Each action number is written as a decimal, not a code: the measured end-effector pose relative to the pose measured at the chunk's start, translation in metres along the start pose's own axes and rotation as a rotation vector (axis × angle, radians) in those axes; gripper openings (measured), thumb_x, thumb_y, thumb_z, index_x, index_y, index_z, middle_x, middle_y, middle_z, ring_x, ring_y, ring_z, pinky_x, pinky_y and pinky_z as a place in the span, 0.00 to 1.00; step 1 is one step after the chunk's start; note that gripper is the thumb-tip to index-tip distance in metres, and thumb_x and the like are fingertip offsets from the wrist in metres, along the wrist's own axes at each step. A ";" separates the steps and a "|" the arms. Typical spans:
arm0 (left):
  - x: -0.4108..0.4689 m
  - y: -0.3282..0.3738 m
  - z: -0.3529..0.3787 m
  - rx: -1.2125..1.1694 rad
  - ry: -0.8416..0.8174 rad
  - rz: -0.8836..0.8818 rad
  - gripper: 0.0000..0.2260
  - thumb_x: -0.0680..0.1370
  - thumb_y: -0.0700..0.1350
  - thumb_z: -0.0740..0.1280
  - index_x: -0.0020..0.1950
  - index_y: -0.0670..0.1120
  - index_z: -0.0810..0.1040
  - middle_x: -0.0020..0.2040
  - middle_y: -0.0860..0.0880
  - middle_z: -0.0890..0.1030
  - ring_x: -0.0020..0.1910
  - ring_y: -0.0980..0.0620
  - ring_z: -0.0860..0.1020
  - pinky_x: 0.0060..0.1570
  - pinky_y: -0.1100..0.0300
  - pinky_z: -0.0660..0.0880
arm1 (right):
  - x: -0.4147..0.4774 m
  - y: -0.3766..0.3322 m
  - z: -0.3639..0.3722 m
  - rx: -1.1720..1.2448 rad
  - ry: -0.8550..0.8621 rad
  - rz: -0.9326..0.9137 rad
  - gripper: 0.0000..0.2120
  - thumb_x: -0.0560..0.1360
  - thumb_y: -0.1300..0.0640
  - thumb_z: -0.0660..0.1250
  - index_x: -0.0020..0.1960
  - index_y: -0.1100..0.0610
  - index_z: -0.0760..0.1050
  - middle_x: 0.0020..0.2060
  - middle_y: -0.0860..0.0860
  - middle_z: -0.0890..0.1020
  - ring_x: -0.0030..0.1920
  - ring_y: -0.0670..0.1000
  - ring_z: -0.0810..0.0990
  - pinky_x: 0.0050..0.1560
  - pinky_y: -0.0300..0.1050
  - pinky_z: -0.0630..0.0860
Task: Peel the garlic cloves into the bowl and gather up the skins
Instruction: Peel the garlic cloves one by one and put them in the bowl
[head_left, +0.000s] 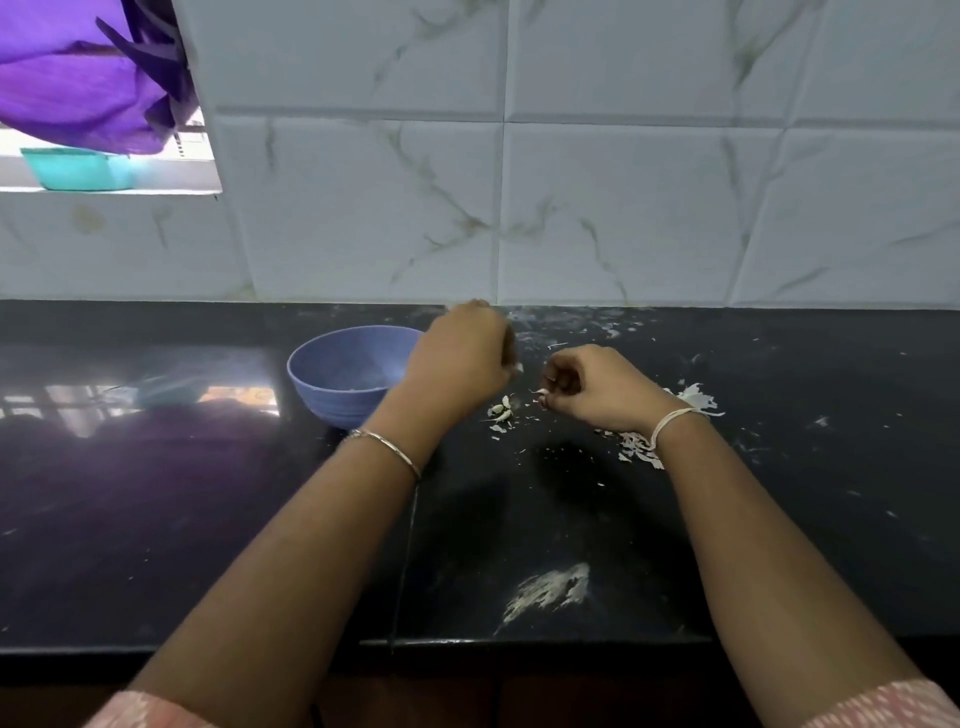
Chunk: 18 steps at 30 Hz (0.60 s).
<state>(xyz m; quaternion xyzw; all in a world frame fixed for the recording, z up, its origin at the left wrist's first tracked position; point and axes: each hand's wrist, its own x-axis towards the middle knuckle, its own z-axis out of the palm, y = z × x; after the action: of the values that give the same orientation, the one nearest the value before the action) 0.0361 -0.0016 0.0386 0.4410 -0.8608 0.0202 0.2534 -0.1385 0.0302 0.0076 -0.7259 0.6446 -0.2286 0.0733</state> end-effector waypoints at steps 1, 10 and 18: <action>-0.002 0.006 0.007 -0.018 -0.017 0.004 0.01 0.74 0.45 0.72 0.43 0.48 0.82 0.50 0.46 0.80 0.52 0.44 0.78 0.50 0.55 0.73 | -0.001 0.001 -0.001 0.035 0.018 0.011 0.03 0.73 0.58 0.72 0.44 0.55 0.79 0.36 0.47 0.80 0.38 0.46 0.77 0.37 0.32 0.68; -0.008 -0.002 0.050 -0.138 -0.107 -0.030 0.09 0.81 0.47 0.62 0.51 0.44 0.80 0.51 0.44 0.75 0.54 0.44 0.76 0.51 0.55 0.70 | -0.005 0.009 -0.009 0.180 -0.016 0.098 0.05 0.73 0.64 0.71 0.45 0.57 0.84 0.33 0.50 0.84 0.34 0.47 0.83 0.37 0.34 0.77; -0.006 -0.004 0.055 -0.222 -0.002 -0.077 0.12 0.80 0.44 0.62 0.61 0.45 0.78 0.56 0.44 0.80 0.57 0.45 0.76 0.55 0.52 0.71 | 0.002 -0.007 -0.029 -0.068 -0.125 -0.006 0.02 0.73 0.60 0.74 0.43 0.58 0.81 0.31 0.44 0.80 0.33 0.40 0.79 0.34 0.24 0.70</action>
<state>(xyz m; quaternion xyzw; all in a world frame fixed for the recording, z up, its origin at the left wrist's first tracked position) 0.0193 -0.0139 -0.0127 0.4431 -0.8403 -0.0855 0.3003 -0.1446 0.0344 0.0366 -0.7427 0.6439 -0.1612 0.0880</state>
